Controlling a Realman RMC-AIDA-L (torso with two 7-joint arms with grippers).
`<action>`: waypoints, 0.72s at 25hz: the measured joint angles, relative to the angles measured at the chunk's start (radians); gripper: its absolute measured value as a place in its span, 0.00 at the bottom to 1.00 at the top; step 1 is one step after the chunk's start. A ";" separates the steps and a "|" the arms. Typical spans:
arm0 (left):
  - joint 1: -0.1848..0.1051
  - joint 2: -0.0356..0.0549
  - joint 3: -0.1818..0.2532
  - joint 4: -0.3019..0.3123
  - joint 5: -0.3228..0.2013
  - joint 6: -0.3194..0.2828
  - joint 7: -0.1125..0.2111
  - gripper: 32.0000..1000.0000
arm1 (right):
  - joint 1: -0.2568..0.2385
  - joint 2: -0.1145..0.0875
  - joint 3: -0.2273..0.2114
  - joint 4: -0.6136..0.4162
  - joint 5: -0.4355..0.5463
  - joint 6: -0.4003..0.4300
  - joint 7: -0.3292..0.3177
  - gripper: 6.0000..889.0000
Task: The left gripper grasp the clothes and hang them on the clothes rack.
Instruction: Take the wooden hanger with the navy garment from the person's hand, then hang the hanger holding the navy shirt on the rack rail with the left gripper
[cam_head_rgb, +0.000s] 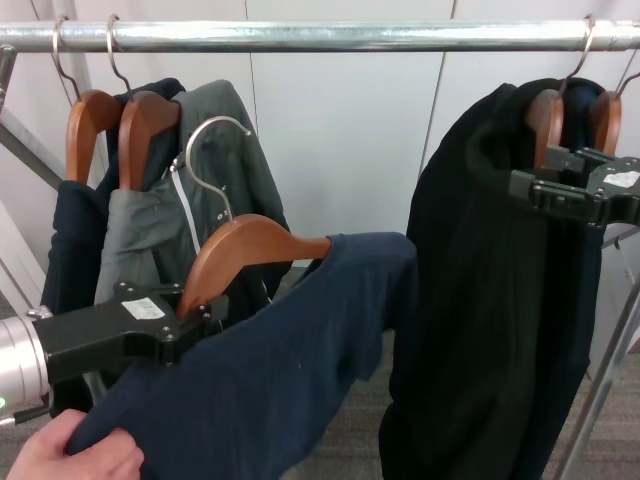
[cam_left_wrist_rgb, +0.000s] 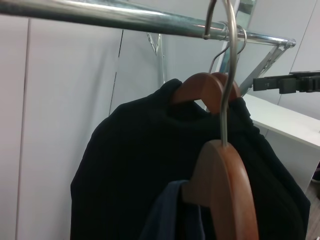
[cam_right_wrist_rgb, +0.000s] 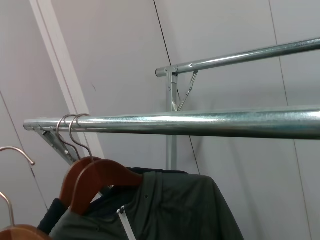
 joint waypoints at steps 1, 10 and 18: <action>0.000 0.0000 0.000 0.001 -0.002 0.000 0.000 0.20 | 0.000 0.000 0.000 0.000 0.000 0.000 0.000 0.92; 0.004 0.0001 0.001 0.002 -0.107 -0.001 0.013 0.14 | -0.001 0.000 0.003 0.000 0.000 0.000 0.000 0.92; -0.045 -0.0061 0.047 -0.006 -0.202 -0.069 0.031 0.14 | 0.001 0.000 0.001 0.000 0.000 0.001 0.000 0.92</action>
